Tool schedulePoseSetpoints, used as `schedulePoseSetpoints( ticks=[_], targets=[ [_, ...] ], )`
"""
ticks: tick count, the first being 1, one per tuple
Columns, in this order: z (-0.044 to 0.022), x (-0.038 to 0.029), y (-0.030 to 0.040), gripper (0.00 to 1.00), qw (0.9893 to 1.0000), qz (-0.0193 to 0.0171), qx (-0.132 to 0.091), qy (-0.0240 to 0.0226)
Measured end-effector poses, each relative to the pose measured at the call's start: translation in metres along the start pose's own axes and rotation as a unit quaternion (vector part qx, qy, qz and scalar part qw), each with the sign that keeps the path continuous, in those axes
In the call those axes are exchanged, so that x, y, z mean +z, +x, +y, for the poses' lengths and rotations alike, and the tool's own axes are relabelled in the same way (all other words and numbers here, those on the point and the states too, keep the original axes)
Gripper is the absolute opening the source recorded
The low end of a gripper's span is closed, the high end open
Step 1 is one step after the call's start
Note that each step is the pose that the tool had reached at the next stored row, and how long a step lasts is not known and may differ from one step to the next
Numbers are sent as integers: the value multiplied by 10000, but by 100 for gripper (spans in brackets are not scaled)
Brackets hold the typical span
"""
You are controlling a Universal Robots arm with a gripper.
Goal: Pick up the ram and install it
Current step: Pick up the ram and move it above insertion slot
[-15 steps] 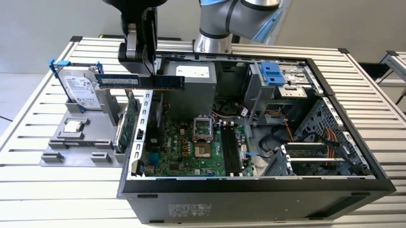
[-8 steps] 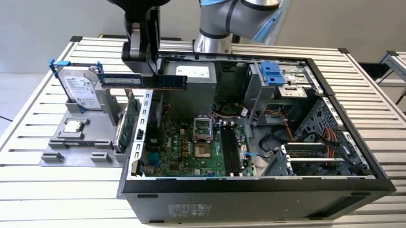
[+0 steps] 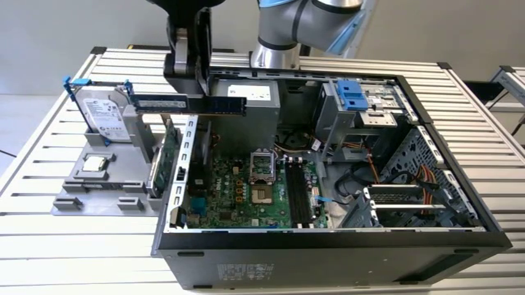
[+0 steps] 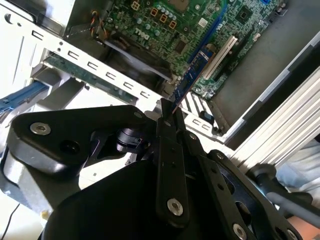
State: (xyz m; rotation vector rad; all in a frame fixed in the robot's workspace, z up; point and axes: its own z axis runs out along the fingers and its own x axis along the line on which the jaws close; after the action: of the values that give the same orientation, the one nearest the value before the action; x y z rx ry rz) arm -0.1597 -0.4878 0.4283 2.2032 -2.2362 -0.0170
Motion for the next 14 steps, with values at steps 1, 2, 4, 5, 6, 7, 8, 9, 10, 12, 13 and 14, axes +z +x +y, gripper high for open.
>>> schedulePoseSetpoints(
  ticks=[1,2,4,5,6,7,8,9,10,12,13,14],
  targets=[
    [-6,-1,0,0,10000,0,0,0],
    [-12,-3,0,0,10000,0,0,0],
    [-24,-6,0,0,10000,0,0,0],
    [-28,-7,0,0,10000,0,0,0],
    [-33,-9,0,0,10000,0,0,0],
    [-39,-10,-1,0,10000,0,0,0],
    [-44,-12,-1,0,10000,0,0,0],
    [-50,-14,-1,0,10000,0,0,0],
    [-56,-15,-1,0,10000,0,0,0],
    [-71,-18,-1,0,10000,0,0,0],
    [-78,-19,-1,0,10000,0,0,0],
    [-87,-21,-1,0,10000,0,0,0]
  ],
)
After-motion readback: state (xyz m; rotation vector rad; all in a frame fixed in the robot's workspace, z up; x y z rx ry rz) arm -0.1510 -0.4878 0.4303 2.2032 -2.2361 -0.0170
